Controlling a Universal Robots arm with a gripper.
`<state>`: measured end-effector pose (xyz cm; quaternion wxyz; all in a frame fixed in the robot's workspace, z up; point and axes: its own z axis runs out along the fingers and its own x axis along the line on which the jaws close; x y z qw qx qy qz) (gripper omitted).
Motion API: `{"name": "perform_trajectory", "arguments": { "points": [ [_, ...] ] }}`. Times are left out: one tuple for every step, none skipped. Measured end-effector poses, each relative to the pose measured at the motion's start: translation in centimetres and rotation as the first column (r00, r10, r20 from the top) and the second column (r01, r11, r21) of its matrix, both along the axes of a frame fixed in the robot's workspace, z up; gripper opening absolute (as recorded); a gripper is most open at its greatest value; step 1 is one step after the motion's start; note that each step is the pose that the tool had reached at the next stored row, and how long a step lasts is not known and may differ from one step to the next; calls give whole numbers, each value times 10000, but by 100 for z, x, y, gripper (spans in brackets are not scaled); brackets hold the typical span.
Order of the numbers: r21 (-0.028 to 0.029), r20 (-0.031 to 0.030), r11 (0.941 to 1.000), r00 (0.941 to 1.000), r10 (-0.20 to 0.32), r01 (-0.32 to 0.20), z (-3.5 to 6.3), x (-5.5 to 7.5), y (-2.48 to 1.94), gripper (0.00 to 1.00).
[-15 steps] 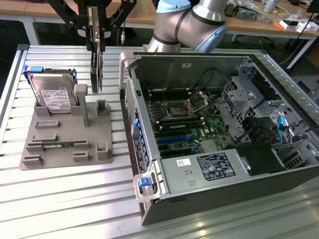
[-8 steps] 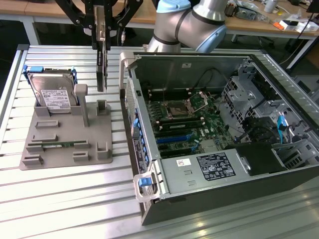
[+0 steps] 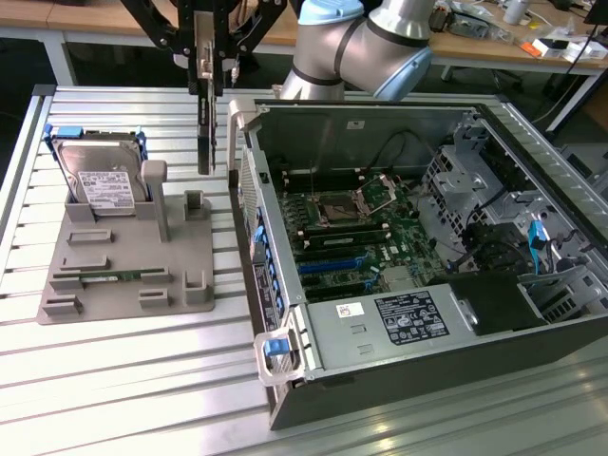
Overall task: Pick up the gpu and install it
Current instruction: 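Pick up the gpu and move the gpu toward the slot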
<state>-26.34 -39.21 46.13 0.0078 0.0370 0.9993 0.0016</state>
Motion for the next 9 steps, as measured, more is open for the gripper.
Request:
{"name": "perform_trajectory", "arguments": {
  "points": [
    [0,-3,10000,10000,0,0,0,9,0,25],
    [0,-5,10000,10000,0,0,0,16,0,25],
    [0,-8,10000,10000,0,0,0,23,0,25],
    [0,-11,10000,10000,0,0,0,33,0,25],
    [0,-12,10000,10000,0,0,0,39,0,25],
    [0,-14,10000,10000,-1,1,0,45,0,25],
    [0,-15,10000,10000,0,0,0,52,0,25],
    [0,-16,10000,10000,1,-1,0,59,0,25],
    [-1,-18,10000,10000,0,0,0,64,0,25]
  ]
}}
